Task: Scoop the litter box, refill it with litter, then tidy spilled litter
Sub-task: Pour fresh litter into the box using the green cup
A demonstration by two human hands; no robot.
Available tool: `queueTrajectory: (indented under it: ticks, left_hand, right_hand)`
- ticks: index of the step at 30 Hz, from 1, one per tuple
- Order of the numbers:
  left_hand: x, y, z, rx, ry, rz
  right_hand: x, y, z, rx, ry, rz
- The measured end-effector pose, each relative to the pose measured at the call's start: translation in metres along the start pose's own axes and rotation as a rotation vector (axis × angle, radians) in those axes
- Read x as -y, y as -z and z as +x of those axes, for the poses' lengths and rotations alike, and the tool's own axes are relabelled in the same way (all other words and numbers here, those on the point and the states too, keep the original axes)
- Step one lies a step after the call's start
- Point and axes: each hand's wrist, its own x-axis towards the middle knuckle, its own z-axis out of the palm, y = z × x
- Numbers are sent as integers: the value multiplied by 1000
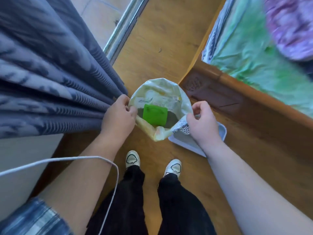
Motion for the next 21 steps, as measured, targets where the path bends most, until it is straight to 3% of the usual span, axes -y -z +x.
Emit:
queueTrajectory:
  ticks: [5, 12, 18, 21]
  left_hand:
    - [-45, 95, -68, 41, -31, -56]
    - [-52, 167, -158, -92, -66, -184]
    - [-31, 205, -221, -167, 118, -120]
    - [-20, 197, -270, -279, 257, -97]
  right_hand:
    - [88, 70, -79, -29, -26, 41]
    - [145, 114, -155, -21, 58, 140]
    - [173, 125, -170, 219, 241, 38]
    - [176, 116, -178, 376, 336, 7]
